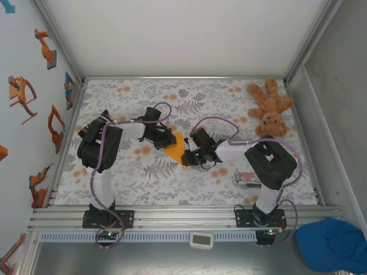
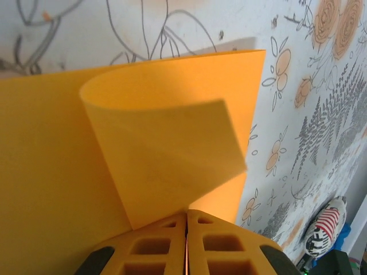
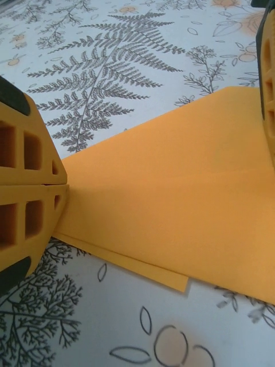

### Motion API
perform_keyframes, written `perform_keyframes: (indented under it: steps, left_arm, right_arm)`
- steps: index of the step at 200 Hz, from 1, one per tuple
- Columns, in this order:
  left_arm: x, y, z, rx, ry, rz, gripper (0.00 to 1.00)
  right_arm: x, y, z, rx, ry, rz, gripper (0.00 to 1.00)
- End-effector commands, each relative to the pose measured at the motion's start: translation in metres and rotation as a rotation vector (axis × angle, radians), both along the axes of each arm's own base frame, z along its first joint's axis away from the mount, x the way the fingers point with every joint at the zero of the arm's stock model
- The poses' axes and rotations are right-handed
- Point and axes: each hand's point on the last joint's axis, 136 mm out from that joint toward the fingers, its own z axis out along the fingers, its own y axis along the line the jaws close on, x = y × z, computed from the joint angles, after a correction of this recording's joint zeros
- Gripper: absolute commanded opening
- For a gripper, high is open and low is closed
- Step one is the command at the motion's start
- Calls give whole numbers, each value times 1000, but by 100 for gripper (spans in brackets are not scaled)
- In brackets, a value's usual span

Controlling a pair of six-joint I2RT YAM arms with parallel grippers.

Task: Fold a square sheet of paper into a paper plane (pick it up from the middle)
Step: Fourth fold the wing at the center of the table.

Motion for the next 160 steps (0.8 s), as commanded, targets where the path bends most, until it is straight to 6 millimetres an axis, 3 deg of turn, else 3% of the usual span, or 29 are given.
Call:
perform_keyframes:
  steps: [1,48,105,142,160]
  left_arm:
    - [33,42,-29,182,-62,79,8]
    - [52,67,-34,214,-51,131,8]
    - [92,93,-19,223,-75,215,9]
    - [113,107,5,214,-117,258,9]
    - [111,102,35,158,-175,258,10]
  right_arm:
    - [-39,-44,-45,-208,157,7,2]
    - [-39,-45,-46,-211,159,4,2]
    - [-42,-45,-49,-212,172,14,2]
    - [-43,-44,-50,-208,178,21,2]
    - [-41,-42,-48,-199,172,20,2]
